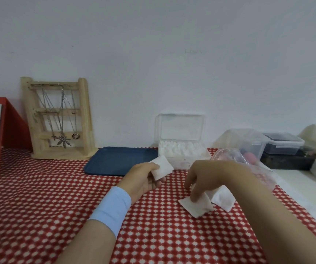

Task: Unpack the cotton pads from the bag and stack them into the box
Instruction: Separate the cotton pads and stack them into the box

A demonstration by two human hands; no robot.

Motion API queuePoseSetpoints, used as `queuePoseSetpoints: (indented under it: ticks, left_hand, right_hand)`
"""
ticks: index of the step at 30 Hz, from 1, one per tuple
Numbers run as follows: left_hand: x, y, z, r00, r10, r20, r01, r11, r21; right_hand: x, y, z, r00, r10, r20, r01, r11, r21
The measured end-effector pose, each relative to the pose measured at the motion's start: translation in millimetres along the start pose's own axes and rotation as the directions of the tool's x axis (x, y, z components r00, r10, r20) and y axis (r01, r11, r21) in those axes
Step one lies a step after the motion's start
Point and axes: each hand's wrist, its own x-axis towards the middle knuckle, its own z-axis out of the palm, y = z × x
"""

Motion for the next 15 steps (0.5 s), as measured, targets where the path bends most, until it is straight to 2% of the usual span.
queuePoseSetpoints:
  ticks: [4,7,9,11,15]
  left_hand:
    - [0,-6,0,0.998,0.052,0.030,-0.057,0.982,0.181]
    - [1,-7,1,0.993,0.104,0.064,-0.119,0.940,0.318]
    - [-1,-7,5,0.990,0.105,0.089,-0.130,0.931,0.340]
    - [-3,-7,7,0.990,0.082,0.111,-0.115,0.935,0.334]
    - [-6,-7,9,0.990,0.027,0.139,-0.063,0.962,0.264]
  right_hand:
    - [-2,0,-6,0.993,-0.051,-0.110,0.059,0.996,0.064]
    - [-11,0,-17,0.961,-0.123,-0.249,0.196,0.936,0.294]
    - [-14,-3,-20,0.929,-0.191,-0.317,0.315,0.858,0.406]
    - [-12,-8,-19,0.897,-0.229,-0.379,0.389,0.815,0.430]
    - [-2,-14,-10,0.876,-0.237,-0.419,0.404,0.837,0.370]
